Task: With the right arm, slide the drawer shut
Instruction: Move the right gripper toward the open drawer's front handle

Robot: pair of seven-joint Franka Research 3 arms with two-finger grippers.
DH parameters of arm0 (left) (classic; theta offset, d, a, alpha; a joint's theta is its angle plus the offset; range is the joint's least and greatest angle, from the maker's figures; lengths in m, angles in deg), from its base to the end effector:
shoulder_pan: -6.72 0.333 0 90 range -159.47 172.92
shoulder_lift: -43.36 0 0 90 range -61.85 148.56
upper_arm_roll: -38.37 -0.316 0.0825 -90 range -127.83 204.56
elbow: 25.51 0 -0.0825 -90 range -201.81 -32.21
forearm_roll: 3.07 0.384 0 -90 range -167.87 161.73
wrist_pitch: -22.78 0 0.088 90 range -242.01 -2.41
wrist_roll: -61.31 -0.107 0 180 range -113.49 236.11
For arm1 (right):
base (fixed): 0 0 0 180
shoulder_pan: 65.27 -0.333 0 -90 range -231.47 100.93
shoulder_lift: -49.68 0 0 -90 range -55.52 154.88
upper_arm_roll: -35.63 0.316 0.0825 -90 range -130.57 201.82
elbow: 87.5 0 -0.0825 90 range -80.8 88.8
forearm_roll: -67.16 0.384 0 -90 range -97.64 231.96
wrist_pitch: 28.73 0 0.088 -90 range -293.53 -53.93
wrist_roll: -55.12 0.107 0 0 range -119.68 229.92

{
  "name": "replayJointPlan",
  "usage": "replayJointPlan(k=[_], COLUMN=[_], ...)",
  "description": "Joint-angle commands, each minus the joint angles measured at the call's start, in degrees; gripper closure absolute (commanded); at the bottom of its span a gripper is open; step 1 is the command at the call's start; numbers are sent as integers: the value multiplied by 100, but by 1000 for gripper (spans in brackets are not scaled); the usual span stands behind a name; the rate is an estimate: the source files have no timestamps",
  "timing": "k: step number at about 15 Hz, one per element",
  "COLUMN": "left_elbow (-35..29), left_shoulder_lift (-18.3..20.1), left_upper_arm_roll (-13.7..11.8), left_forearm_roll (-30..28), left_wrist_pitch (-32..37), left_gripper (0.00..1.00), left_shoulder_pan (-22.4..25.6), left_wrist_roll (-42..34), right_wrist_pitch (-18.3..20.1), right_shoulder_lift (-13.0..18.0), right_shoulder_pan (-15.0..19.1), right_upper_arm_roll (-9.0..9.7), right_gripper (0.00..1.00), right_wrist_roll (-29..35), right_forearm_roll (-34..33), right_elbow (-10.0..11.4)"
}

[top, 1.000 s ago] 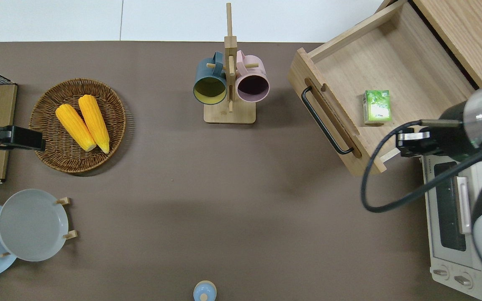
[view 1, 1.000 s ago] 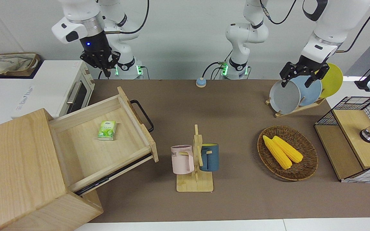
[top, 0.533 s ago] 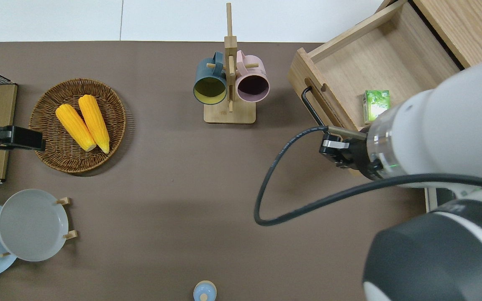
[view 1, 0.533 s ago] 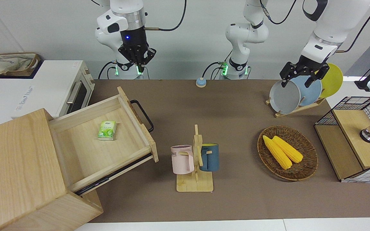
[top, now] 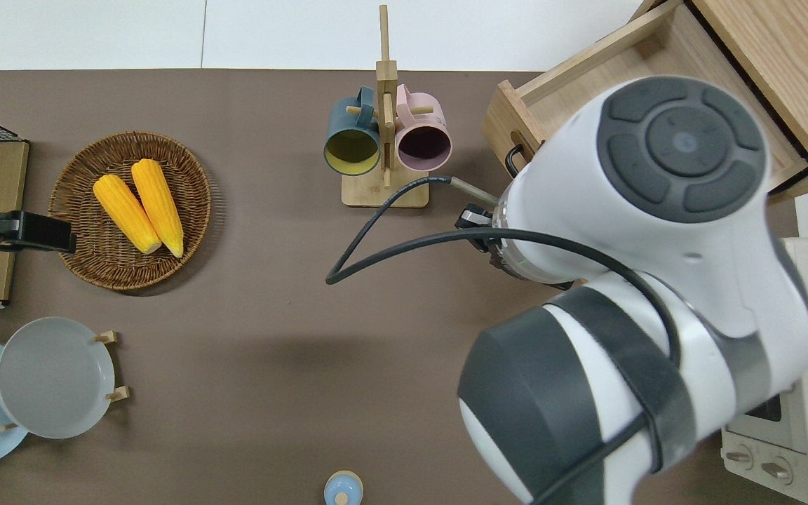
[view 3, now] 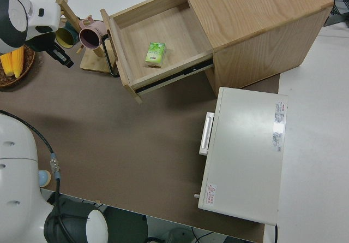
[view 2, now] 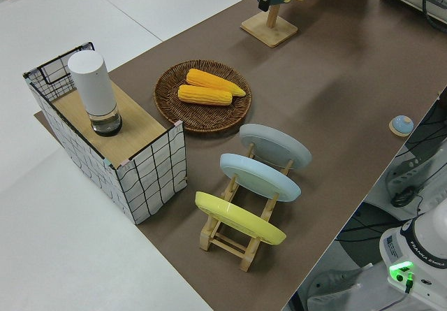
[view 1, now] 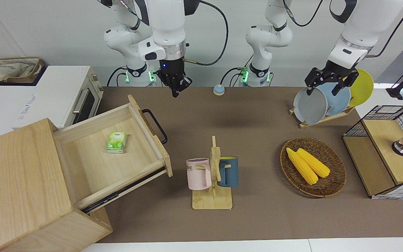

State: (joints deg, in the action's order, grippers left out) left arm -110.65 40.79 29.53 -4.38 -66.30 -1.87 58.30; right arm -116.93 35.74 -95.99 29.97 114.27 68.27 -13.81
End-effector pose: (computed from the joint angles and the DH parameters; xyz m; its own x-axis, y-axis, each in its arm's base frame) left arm 0.5674 -0.0022 0.6382 0.9985 -0.0488 0.0252 -0.0492 -0.9987 0.0146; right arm 0.5618 0.2744 0.6126 0.8302 -0.5574 0.0095 -0.5574 -0.8302 -0.0073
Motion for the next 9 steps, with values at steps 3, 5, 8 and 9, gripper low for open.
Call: replayJointPlan(k=[3, 5, 8, 9], left_elbow=[112, 112, 112, 112], left_shoulder_lift=[-69, -69, -69, -69], left_upper_arm_roll=[-92, -92, -92, -92], left_forearm_roll=[87, 87, 78, 78], left_wrist_pitch=[-4, -4, -4, -4], left_gripper=[2, 5, 2, 2], left_shoulder_pan=[-99, -99, -99, -99], left_wrist_roll=[-33, -33, -33, -33], right_wrist_pitch=[-416, -522, -654, -672], right_shoulder_lift=[-468, -574, -759, -777], right_shoulder_pan=[-66, -66, -40, -14], right_upper_arm_roll=[-49, -58, -58, -58], right_gripper=[1000, 1000, 1000, 1000], right_wrist_roll=[1106, 1335, 1836, 1855], right_forearm_roll=[29, 55, 82, 99], right_elbow=[-48, -21, -21, -4])
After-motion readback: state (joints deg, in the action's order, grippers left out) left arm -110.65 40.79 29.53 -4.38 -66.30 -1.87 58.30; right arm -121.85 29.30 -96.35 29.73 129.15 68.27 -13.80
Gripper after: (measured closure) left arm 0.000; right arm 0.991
